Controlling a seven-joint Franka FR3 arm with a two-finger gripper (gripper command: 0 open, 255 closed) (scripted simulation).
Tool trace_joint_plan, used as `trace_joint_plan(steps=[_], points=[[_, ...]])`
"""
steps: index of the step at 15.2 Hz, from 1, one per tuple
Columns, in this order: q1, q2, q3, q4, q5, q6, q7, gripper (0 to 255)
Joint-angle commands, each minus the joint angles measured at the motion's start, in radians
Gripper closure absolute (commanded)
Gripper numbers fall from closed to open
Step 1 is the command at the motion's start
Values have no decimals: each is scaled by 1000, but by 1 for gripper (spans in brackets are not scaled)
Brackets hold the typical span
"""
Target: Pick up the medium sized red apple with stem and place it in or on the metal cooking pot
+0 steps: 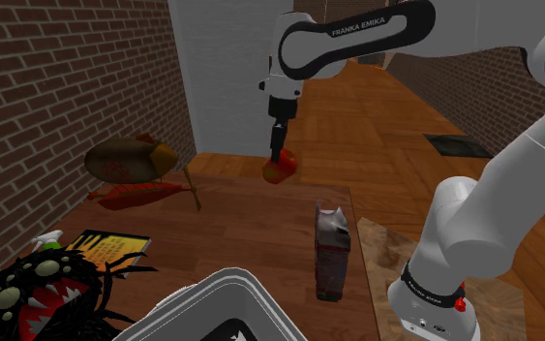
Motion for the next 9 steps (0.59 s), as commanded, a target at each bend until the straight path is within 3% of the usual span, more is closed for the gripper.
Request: trace_joint_plan(steps=[1, 9], points=[[0, -1, 1, 27, -1, -27, 5, 255], [1, -3, 1, 132, -4, -133, 21, 255]])
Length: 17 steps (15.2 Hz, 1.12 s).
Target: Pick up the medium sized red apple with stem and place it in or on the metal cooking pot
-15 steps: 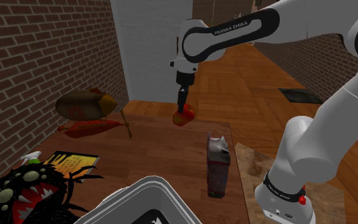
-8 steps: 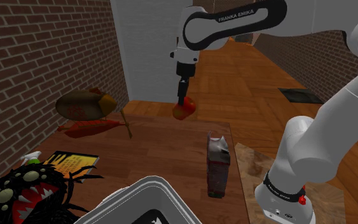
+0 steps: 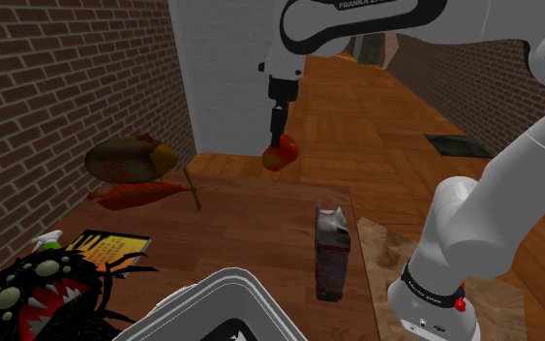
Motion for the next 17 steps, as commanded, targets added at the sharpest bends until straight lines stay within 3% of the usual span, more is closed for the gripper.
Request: trace_joint_plan(steps=[1, 17], points=[[0, 4, -1, 34, 0, -30, 3, 255], [132, -73, 258, -10, 77, -2, 367, 255]])
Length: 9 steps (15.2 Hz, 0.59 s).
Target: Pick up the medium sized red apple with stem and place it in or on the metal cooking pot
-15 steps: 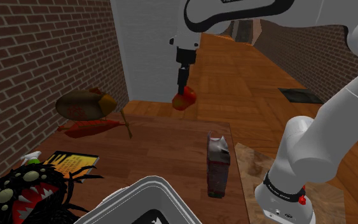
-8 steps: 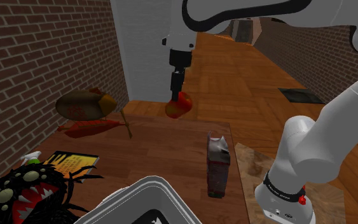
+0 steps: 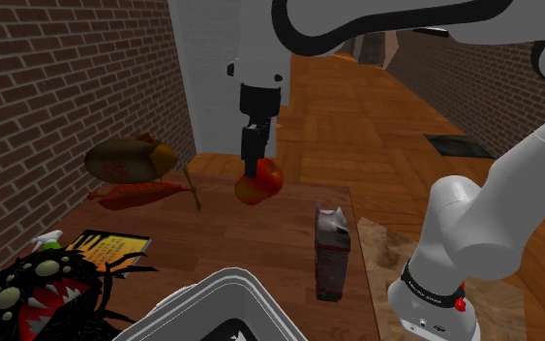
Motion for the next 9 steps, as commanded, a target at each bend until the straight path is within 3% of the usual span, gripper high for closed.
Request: trace_joint_plan(steps=[1, 9], points=[[18, 6, 36, 13, 10, 2, 52, 255], [82, 73, 178, 97, 30, 24, 252, 255]])
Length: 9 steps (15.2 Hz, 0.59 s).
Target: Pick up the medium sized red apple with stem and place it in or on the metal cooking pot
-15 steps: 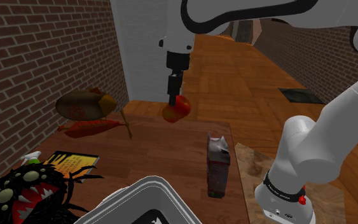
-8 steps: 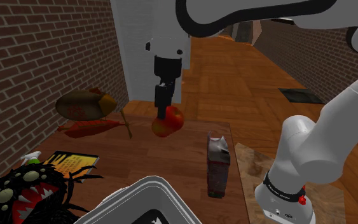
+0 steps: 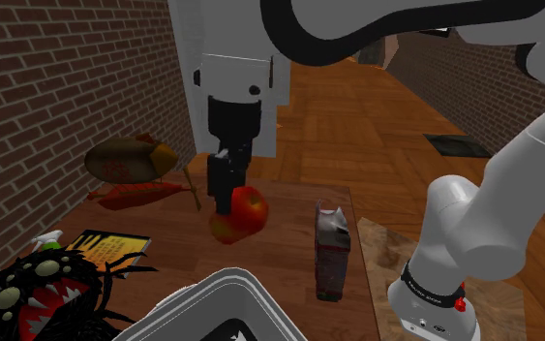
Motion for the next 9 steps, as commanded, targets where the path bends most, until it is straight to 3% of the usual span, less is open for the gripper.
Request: trace_joint_plan(steps=[1, 9], points=[[16, 27, 40, 31, 0, 7, 58, 255], [73, 175, 184, 197, -45, 20, 275, 255]])
